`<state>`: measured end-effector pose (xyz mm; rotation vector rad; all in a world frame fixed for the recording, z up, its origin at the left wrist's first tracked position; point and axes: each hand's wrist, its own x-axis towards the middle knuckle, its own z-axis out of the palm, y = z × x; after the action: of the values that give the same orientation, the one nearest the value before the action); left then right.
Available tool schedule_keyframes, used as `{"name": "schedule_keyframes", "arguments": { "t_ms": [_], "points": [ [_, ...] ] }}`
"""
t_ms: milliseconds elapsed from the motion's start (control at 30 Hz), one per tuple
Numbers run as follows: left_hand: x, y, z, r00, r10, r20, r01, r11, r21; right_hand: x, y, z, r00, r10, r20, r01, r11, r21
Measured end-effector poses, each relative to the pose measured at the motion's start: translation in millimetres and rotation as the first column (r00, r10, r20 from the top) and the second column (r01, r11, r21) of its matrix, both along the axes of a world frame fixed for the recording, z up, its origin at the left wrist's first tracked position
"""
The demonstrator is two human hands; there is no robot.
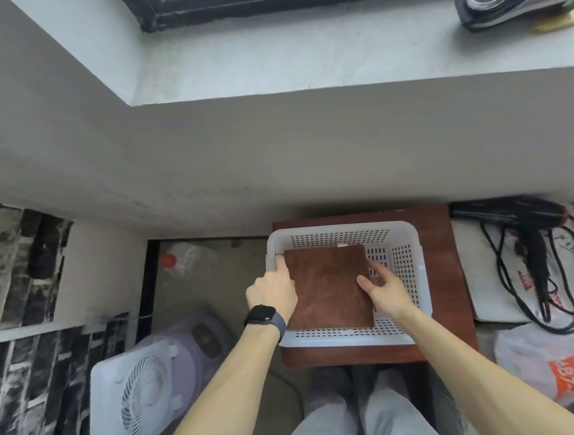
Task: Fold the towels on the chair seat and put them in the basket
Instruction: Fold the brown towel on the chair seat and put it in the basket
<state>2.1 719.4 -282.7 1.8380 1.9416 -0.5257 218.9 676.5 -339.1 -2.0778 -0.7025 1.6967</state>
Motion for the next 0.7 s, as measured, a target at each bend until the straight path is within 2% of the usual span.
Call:
{"name": "schedule_keyframes", "arguments": {
  "t_ms": [67, 133, 167, 233, 300, 367, 467, 700],
  "points": [
    [-0.2, -7.0, -1.5, 0.983, -0.183, -0.013, 0.184, 0.976, 0.12, 1.3, -4.3, 7.2, 0.985, 0.096, 0.146, -0.109, 0.991, 0.083],
    [-3.5, -12.3, -8.2, 0.909, -0.416, 0.002, 0.407, 0.89, 0.206, 1.3, -15.4, 13.7, 0.898, 0.199, 0.392, -0.293, 0.936, 0.196],
    [-5.7, -13.6, -13.0, 0.858, -0.513, 0.013, 0.499, 0.841, 0.21, -0.3, -21.8, 15.2, 0.813, 0.28, 0.51, -0.442, 0.867, 0.229],
    [-10.8, -13.7, -21.5, 0.784, -0.62, 0.003, 0.616, 0.779, 0.118, -7.0, -33.4, 10.7, 0.6, 0.46, 0.655, -0.724, 0.661, 0.199],
    [-14.7, -10.4, -29.5, 0.776, -0.629, -0.043, 0.628, 0.778, -0.039, -15.0, -37.2, -0.5, 0.418, 0.594, 0.687, -0.86, 0.502, 0.09],
    [-14.8, -6.0, -36.2, 0.791, -0.605, -0.09, 0.593, 0.795, -0.126, -17.7, -32.6, -12.6, 0.323, 0.666, 0.673, -0.895, 0.446, -0.011],
    [-7.8, -3.0, -46.0, 0.797, -0.587, -0.142, 0.561, 0.807, -0.184, -13.0, -26.6, -27.0, 0.238, 0.733, 0.638, -0.906, 0.404, -0.126],
    [0.7, -2.8, -65.9, 0.789, -0.562, -0.247, 0.525, 0.826, -0.203, -17.3, -16.2, -34.5, 0.152, 0.801, 0.578, -0.893, 0.363, -0.268]
  ]
}}
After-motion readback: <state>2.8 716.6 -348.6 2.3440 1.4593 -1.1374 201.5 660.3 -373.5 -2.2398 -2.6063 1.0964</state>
